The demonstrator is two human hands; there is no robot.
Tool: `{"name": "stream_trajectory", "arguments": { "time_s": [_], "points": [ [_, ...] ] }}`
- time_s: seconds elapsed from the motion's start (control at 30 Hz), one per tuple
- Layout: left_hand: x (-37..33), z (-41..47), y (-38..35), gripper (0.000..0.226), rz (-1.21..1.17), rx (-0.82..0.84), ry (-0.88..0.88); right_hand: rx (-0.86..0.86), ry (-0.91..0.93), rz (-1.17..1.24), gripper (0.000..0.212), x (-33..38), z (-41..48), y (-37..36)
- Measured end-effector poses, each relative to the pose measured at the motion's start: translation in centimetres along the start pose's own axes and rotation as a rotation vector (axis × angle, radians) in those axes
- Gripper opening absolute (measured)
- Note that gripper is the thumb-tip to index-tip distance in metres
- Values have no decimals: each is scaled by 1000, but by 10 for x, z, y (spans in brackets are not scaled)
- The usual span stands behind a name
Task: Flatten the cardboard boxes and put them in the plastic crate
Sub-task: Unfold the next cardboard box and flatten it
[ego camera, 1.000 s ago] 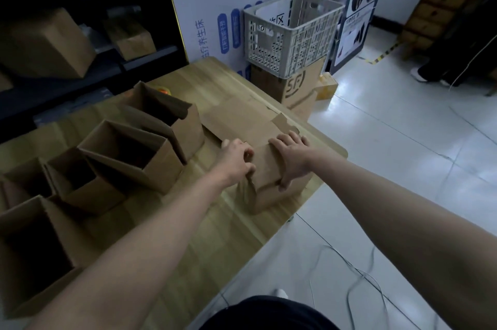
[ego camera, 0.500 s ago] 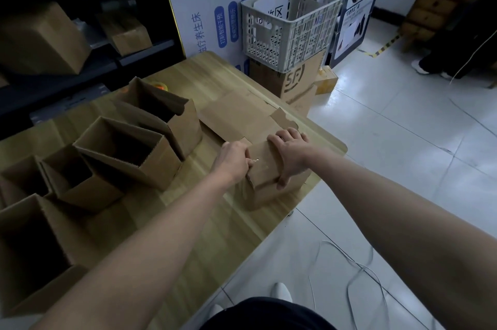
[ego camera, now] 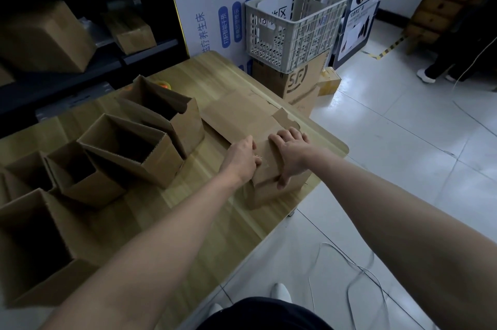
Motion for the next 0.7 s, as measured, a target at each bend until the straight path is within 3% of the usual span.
{"name": "stream_trajectory", "arguments": {
  "time_s": [0.4,0.57,0.7],
  "points": [
    [-10,-2,-1,13,154,12,-51,15,-13,-5,131,1,-1,2],
    [-9,-5,5,6,132,-36,42,18,-18,7,130,3,0,3],
    [-15,1,4,8,218,43,55,19,-19,7,130,3,-2,2]
  ]
}}
Point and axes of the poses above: each hand's wrist, its own z-axis towards the middle knuckle, its own y-axis out of the back of the hand, x = y × z, the point moved 6 cm from there along z, towards the middle knuckle, and after that the axes turned 7 degrees about x, right-handed, at the moved point
